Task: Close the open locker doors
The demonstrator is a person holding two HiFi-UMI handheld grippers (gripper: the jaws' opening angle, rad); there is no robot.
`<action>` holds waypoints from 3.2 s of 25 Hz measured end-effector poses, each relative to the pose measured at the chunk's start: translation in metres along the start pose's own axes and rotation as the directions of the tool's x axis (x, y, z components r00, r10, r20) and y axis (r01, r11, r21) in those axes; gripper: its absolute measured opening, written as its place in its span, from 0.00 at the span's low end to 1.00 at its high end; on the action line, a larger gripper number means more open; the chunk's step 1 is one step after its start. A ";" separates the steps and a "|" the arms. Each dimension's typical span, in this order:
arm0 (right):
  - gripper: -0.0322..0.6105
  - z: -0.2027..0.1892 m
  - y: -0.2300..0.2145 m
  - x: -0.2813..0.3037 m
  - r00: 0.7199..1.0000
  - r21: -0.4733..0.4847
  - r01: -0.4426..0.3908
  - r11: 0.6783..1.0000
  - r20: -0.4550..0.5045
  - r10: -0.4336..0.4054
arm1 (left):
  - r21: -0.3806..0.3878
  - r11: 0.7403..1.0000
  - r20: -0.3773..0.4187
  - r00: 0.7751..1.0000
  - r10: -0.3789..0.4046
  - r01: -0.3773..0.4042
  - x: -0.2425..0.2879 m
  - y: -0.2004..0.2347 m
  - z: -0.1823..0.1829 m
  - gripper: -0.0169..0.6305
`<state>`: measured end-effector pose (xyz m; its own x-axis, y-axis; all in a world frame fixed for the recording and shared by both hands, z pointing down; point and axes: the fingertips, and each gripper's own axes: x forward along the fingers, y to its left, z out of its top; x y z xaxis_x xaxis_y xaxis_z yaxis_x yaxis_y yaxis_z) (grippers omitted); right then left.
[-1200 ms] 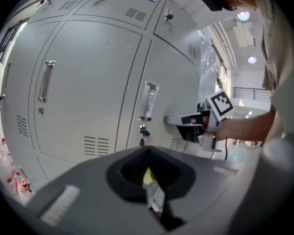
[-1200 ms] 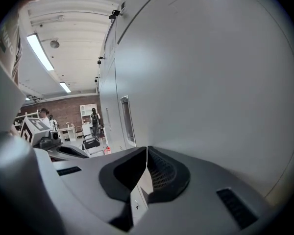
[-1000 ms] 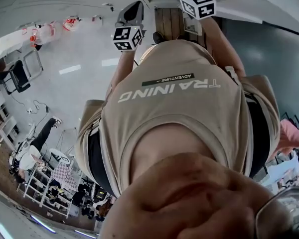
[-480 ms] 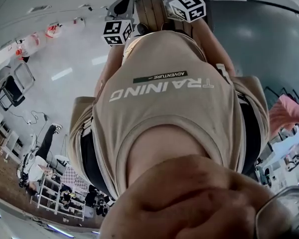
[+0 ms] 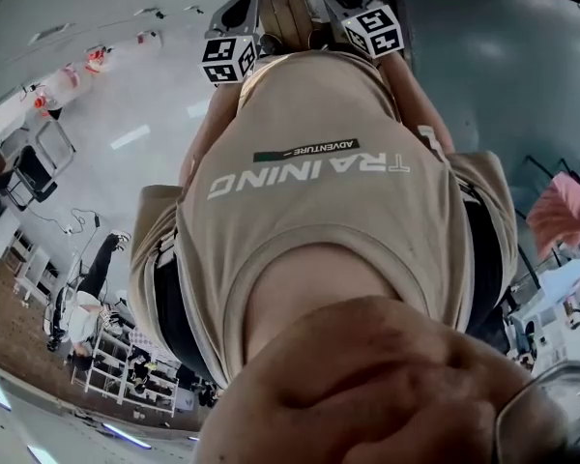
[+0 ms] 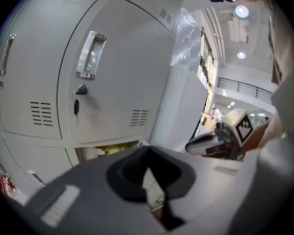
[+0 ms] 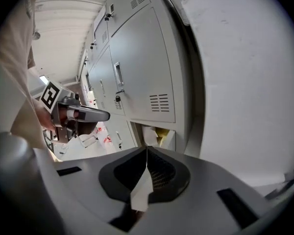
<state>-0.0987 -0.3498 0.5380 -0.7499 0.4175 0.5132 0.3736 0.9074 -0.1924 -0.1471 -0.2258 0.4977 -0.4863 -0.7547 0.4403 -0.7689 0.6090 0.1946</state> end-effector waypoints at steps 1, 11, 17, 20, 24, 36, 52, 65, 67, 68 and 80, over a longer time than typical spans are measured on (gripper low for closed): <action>0.07 -0.011 -0.004 -0.003 1.000 0.002 -0.001 1.000 -0.014 0.001 | 0.006 1.000 -0.015 1.000 0.006 -0.006 0.002 -0.004 -0.007 0.03; 0.07 -0.089 -0.009 -0.007 0.988 -0.004 -0.090 0.996 -0.124 0.089 | 0.023 0.999 -0.150 0.988 0.029 -0.026 0.016 -0.046 -0.077 0.03; 0.07 -0.114 0.002 0.000 0.973 0.007 -0.126 0.992 -0.194 0.125 | -0.018 0.997 -0.144 0.987 0.076 -0.079 0.000 -0.046 -0.089 0.03; 0.07 -0.116 0.009 0.000 0.964 0.004 -0.153 0.988 -0.218 0.150 | -0.059 0.990 -0.145 0.982 0.122 -0.131 -0.016 -0.041 -0.094 0.03; 0.07 -0.110 0.012 0.010 0.954 -0.006 -0.196 0.981 -0.234 0.189 | -0.099 0.975 -0.140 0.973 0.184 -0.198 -0.029 -0.029 -0.101 0.03; 0.07 -0.077 0.067 0.087 0.924 -0.097 -0.291 0.952 -0.286 0.254 | -0.175 0.937 -0.082 0.953 0.291 -0.302 -0.070 0.052 -0.106 0.03; 0.07 -0.037 0.122 0.193 0.913 -0.136 -0.281 0.950 -0.344 0.221 | -0.226 0.930 -0.056 0.957 0.285 -0.290 -0.093 0.173 -0.121 0.03; 0.07 -0.013 0.098 0.245 0.895 -0.170 -0.299 0.939 -0.392 0.214 | -0.234 0.903 -0.046 0.932 0.360 -0.361 -0.091 0.206 -0.095 0.03; 0.07 -0.009 0.095 0.253 0.895 -0.164 -0.304 0.938 -0.387 0.222 | -0.238 0.895 -0.046 0.924 0.379 -0.379 -0.090 0.209 -0.090 0.03; 0.07 -0.009 0.094 0.256 0.894 -0.160 -0.306 0.938 -0.388 0.226 | -0.238 0.891 -0.046 0.921 0.387 -0.387 -0.089 0.210 -0.087 0.03; 0.07 0.006 0.084 0.290 0.877 -0.154 -0.352 0.923 -0.398 0.268 | -0.235 0.866 -0.043 0.895 0.444 -0.441 -0.085 0.216 -0.068 0.03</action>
<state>-0.2879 -0.1519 0.6654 -0.3408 0.5906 0.7315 0.6928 0.6837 -0.2293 -0.2442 -0.0137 0.5621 -0.7587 -0.3944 0.5185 -0.3541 0.9177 0.1801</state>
